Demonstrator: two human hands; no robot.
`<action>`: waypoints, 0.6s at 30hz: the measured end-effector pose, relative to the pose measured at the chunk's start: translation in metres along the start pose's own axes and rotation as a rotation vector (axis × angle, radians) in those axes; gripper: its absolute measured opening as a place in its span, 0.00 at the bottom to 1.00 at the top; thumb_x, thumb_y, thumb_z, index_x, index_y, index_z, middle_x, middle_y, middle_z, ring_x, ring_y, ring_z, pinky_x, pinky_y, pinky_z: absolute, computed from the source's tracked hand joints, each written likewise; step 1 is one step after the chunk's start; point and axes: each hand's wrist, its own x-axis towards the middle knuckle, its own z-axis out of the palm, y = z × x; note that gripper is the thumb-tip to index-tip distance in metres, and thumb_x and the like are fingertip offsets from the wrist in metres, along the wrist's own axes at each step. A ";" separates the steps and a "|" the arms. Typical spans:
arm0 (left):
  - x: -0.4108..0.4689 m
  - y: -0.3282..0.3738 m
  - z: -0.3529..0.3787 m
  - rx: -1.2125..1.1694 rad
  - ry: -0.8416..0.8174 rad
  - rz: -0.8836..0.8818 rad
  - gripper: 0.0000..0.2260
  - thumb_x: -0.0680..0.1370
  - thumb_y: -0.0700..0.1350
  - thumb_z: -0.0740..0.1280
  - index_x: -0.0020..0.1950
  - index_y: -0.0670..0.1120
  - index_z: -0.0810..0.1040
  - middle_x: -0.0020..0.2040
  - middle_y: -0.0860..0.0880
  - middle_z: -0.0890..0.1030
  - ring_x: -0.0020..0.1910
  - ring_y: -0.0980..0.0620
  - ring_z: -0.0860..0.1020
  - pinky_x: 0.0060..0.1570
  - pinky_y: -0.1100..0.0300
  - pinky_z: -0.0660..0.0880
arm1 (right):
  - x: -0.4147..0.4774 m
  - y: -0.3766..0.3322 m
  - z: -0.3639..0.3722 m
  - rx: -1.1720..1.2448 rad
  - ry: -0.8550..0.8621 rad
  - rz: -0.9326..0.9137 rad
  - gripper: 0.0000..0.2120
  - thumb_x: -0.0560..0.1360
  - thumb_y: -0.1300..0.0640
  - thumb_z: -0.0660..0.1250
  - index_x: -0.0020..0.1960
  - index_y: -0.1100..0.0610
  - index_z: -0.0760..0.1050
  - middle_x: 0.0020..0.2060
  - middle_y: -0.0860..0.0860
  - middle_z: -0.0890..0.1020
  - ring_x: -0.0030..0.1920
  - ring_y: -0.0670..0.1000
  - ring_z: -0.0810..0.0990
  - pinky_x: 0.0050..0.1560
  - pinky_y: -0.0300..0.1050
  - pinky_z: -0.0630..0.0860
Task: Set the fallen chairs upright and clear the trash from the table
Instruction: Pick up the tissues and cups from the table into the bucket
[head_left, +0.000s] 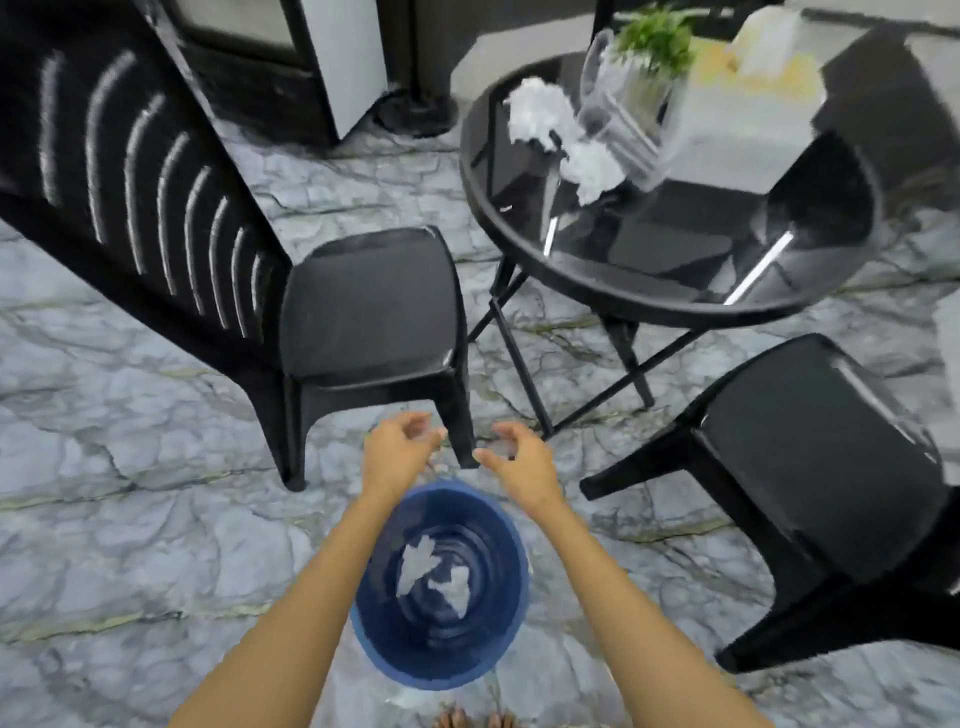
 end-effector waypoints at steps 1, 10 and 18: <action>0.001 0.031 -0.008 -0.008 0.008 0.051 0.15 0.73 0.41 0.70 0.59 0.38 0.78 0.55 0.39 0.82 0.56 0.45 0.79 0.56 0.62 0.72 | 0.000 -0.026 -0.019 -0.015 0.018 -0.045 0.20 0.71 0.55 0.73 0.60 0.61 0.74 0.56 0.55 0.79 0.58 0.53 0.77 0.52 0.38 0.71; 0.032 0.222 -0.030 -0.012 -0.022 0.311 0.18 0.72 0.47 0.72 0.61 0.44 0.78 0.57 0.45 0.81 0.56 0.50 0.78 0.59 0.59 0.72 | 0.037 -0.168 -0.175 0.000 0.279 -0.231 0.20 0.72 0.51 0.71 0.61 0.60 0.74 0.58 0.55 0.79 0.60 0.52 0.76 0.55 0.37 0.68; 0.106 0.284 0.027 0.082 -0.033 0.308 0.25 0.70 0.47 0.74 0.65 0.43 0.74 0.64 0.45 0.77 0.64 0.49 0.74 0.63 0.58 0.67 | 0.134 -0.178 -0.254 -0.143 0.359 -0.229 0.26 0.74 0.49 0.68 0.68 0.60 0.68 0.65 0.56 0.73 0.65 0.55 0.71 0.61 0.47 0.69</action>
